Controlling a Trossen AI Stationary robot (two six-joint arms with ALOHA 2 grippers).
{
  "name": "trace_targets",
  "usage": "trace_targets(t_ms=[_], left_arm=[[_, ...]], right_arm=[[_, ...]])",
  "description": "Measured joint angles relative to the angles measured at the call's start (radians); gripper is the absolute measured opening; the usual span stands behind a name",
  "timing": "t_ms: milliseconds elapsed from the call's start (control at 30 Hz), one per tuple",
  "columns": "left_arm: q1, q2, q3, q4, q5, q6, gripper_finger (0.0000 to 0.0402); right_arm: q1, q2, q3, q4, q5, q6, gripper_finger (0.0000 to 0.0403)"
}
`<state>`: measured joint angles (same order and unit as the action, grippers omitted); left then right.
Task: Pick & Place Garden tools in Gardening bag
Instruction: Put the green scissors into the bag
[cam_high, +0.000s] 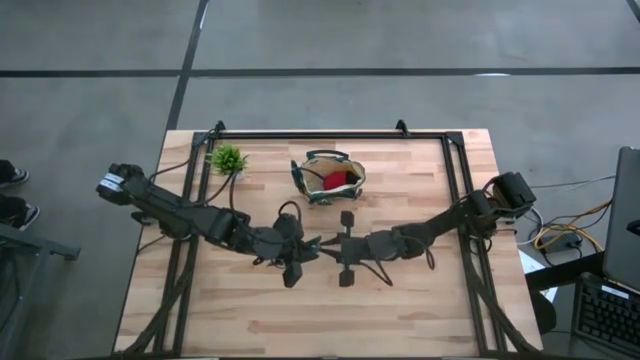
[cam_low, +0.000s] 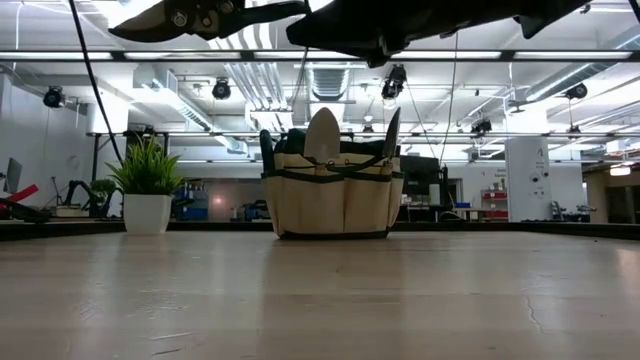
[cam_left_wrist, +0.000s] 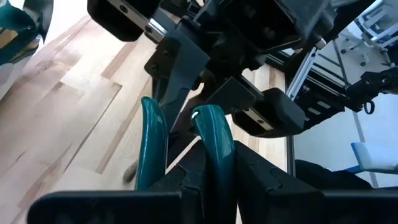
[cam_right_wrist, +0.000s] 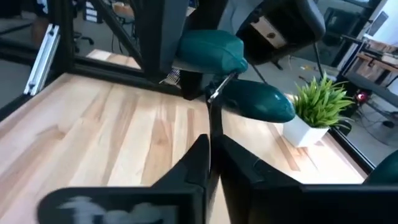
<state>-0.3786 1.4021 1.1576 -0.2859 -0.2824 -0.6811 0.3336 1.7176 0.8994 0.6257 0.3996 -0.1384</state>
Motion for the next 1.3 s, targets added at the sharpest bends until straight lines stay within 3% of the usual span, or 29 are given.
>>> trace_targets(t_ms=[433,600,900,1067,1300], left_arm=[[0.002,0.002,-0.001,-0.047,-0.007,0.000,0.0056],[0.002,0.002,-0.001,-0.045,-0.023,0.024,0.0070],[0.000,0.000,-0.001,-0.045,-0.154,0.056,0.0119],[-0.001,0.000,-0.001,-0.047,-0.233,0.058,0.0147],[-0.002,0.002,-0.078,-0.029,-0.294,0.047,0.0160]], right_arm=[[-0.001,-0.031,0.016,-0.144,0.023,0.025,0.0010],[0.000,-0.126,0.016,-0.295,0.076,0.057,0.0009],[0.000,-0.336,0.017,-0.598,0.097,0.136,0.0008],[-0.002,-0.439,0.021,-0.764,0.159,0.172,0.0005],[-0.040,-0.570,0.033,-0.944,0.206,0.217,0.0006]])
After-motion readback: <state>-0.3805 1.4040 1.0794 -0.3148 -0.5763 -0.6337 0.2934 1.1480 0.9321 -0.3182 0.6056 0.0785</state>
